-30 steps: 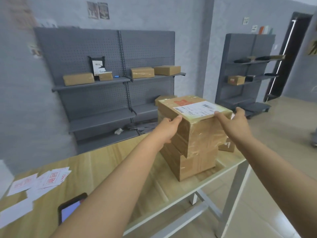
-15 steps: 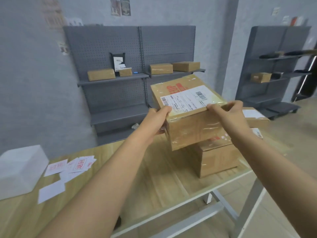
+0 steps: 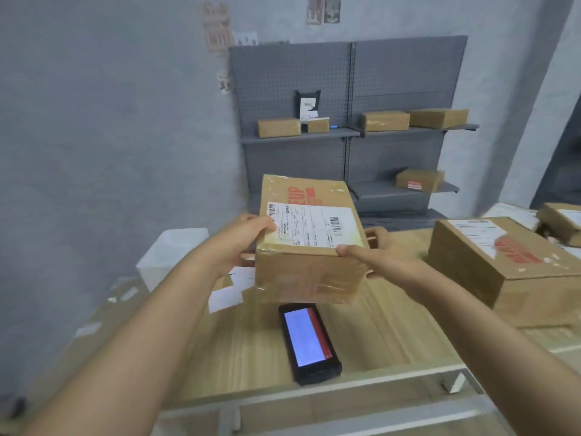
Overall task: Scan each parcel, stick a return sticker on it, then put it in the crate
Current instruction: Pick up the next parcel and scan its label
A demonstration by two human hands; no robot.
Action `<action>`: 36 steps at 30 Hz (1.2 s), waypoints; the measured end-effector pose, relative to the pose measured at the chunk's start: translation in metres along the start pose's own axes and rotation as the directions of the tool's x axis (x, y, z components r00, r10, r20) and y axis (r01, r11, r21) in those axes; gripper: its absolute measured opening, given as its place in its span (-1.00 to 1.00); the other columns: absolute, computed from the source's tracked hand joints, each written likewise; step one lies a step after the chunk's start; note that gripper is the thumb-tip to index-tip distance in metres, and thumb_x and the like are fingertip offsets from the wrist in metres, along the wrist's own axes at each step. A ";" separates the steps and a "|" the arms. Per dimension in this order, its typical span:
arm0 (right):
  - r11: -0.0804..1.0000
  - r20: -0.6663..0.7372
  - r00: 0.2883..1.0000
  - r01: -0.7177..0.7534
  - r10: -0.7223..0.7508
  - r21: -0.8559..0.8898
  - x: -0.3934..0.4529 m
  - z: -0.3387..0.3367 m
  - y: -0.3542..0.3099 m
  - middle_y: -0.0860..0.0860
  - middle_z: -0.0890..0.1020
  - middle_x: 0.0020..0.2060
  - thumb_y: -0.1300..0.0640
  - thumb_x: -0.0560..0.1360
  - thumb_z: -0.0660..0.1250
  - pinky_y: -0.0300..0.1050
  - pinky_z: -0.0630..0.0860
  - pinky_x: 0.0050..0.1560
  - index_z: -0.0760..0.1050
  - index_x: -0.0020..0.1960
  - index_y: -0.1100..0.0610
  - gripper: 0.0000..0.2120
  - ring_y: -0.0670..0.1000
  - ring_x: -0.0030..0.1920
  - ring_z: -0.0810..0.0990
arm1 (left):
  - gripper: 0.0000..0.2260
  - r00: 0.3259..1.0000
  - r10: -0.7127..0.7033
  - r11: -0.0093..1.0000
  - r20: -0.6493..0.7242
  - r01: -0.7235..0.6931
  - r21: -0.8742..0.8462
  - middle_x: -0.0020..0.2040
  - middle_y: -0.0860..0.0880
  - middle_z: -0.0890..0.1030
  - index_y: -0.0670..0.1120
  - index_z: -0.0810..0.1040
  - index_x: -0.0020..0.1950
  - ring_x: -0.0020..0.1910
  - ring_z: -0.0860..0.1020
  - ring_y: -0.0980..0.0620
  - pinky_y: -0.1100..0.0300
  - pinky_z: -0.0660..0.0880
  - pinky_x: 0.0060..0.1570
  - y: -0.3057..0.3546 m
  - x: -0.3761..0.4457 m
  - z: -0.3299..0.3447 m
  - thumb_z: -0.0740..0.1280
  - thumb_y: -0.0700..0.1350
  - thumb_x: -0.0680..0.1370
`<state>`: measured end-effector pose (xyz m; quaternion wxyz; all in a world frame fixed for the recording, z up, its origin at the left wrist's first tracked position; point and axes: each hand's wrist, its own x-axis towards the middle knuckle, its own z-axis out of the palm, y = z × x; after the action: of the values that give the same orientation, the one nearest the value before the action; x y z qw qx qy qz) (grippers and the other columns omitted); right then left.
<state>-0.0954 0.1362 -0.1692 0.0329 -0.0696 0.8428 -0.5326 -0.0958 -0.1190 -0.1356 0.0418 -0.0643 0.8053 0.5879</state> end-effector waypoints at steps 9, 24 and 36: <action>0.992 0.312 0.946 -0.062 0.093 -0.107 -0.007 0.096 -0.007 -0.03 0.67 -0.15 -0.25 0.47 0.29 -0.06 0.65 -0.08 0.47 0.18 0.07 -0.54 -0.06 -0.29 0.68 | -0.79 0.963 -0.248 0.968 0.104 0.241 0.073 -0.37 0.04 0.58 0.06 0.69 -0.30 -0.38 0.49 0.01 0.19 0.54 -0.38 -0.080 -0.048 -0.093 0.29 -0.10 0.45; 0.766 0.028 0.977 -0.147 0.210 -0.626 0.009 0.135 0.039 0.10 0.41 0.20 -0.21 0.47 0.29 -0.09 0.40 0.05 0.39 0.29 0.16 -0.44 0.13 0.16 0.44 | -0.67 0.936 -0.343 0.936 0.081 0.348 -0.049 -0.04 0.06 0.71 0.05 0.39 0.21 0.00 0.67 -0.01 -0.08 0.60 0.02 -0.131 -0.064 -0.107 0.41 -0.10 0.51; 0.639 -0.109 0.927 -0.330 0.359 -0.695 -0.010 0.157 0.073 0.04 0.29 0.00 -0.29 0.20 0.47 -0.10 0.41 -0.03 0.34 0.21 0.14 -0.24 0.09 0.08 0.37 | -0.59 0.951 -0.306 0.944 0.035 0.308 -0.115 0.08 0.06 0.68 0.19 0.30 0.33 0.07 0.64 -0.11 -0.17 0.57 0.06 -0.145 -0.071 -0.100 0.37 0.02 0.55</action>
<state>-0.0708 0.0282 -0.3032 0.1213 0.0744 0.9777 -0.1542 -0.0025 -0.2539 -0.2313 0.1356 -0.1865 0.7484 0.6218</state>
